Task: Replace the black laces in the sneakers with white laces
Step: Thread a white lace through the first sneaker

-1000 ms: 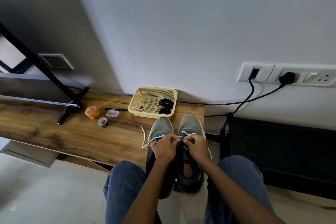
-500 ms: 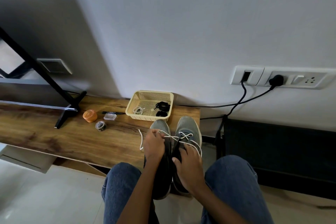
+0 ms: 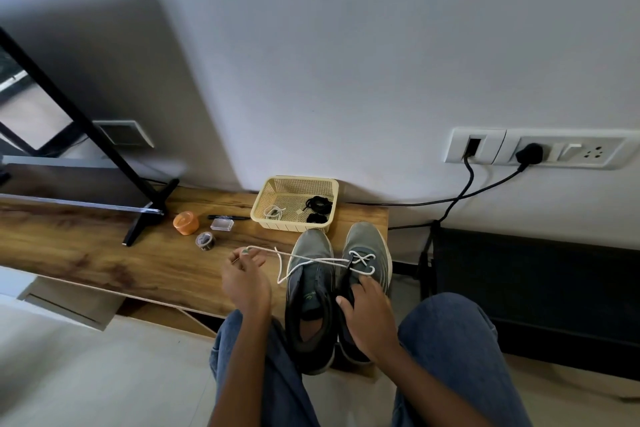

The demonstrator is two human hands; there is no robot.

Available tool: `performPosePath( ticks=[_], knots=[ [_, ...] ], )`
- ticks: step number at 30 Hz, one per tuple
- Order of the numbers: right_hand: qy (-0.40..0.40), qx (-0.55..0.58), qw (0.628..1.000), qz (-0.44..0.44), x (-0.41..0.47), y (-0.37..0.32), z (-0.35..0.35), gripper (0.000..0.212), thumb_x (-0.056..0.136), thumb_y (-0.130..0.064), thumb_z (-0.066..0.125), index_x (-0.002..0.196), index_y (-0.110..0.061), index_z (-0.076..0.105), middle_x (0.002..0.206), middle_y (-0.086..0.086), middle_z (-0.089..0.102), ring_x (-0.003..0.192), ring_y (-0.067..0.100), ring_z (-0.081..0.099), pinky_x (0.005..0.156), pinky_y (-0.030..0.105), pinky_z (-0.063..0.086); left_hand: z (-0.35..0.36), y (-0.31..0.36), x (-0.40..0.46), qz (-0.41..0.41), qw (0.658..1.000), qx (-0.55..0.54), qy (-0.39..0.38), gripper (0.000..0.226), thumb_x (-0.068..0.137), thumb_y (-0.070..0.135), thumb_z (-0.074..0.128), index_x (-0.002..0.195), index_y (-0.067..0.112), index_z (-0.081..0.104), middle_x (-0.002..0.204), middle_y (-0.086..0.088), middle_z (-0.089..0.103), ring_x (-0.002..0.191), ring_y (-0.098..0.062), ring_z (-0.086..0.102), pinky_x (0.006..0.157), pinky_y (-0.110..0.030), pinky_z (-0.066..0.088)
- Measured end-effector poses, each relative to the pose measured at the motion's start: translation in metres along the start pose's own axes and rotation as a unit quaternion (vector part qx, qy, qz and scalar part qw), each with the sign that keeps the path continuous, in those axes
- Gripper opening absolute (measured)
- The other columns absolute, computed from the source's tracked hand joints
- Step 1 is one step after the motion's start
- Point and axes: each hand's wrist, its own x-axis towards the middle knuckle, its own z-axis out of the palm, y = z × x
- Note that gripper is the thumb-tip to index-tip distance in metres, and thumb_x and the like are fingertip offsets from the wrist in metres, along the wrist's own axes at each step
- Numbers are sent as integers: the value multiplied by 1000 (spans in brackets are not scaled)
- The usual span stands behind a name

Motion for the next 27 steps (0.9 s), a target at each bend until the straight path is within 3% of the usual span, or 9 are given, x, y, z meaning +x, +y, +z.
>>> performPosePath(
  ticks=[3,9,13,15,18,20,24,27],
  knots=[
    [-11,3,1000,6,2,1,2,45,95,-43,46,126,-12,57,138,2,48,132,20,38,109,38,32,-8,1,-1,-7,999,-33,41,9,101,13,42,106,16,49,94,0,67,78,-17,68,76,-29,53],
    [-7,-10,1000,2,2,2,3,46,95,-43,47,125,-11,58,136,1,50,129,19,40,108,38,34,-16,-6,-8,-2,996,-30,86,13,100,15,42,110,14,50,104,-6,67,84,-16,65,77,-29,49],
    [4,-11,1000,-4,1,2,3,41,94,-42,49,118,-11,62,130,1,54,124,19,44,105,36,36,-11,-11,-16,5,986,131,103,27,92,16,50,118,16,51,120,-6,59,110,-25,52,96,-42,34],
    [3,-11,1000,-3,1,2,3,40,94,-42,49,116,-11,63,130,1,54,125,19,44,105,36,36,-5,-12,-21,54,968,242,47,29,91,19,50,119,19,54,120,-4,57,117,-25,45,102,-47,27],
    [1,-8,1000,-2,1,2,4,40,94,-42,48,116,-12,63,132,1,53,127,19,43,106,37,36,14,-20,-27,195,920,327,-86,23,97,25,45,112,26,62,105,4,64,106,-15,48,96,-38,26],
    [-2,-11,1000,-3,2,2,5,40,94,-43,47,116,-13,62,132,0,53,127,18,42,106,37,36,28,-26,-27,256,878,369,-166,24,99,29,44,114,30,63,112,7,66,112,-14,50,94,-34,26],
    [-4,11,1000,7,0,-1,3,54,90,-53,37,116,-13,63,132,-1,53,128,18,42,107,38,35,49,-33,-19,257,788,495,-262,27,99,32,47,122,32,59,129,5,57,127,-16,39,106,-37,26],
    [-6,25,1000,11,-1,0,2,79,79,-62,13,120,-14,61,134,-2,51,130,16,39,109,36,32,52,-34,-13,237,773,527,-262,24,97,37,50,115,30,63,128,4,56,127,-18,38,107,-40,25]
  ],
)
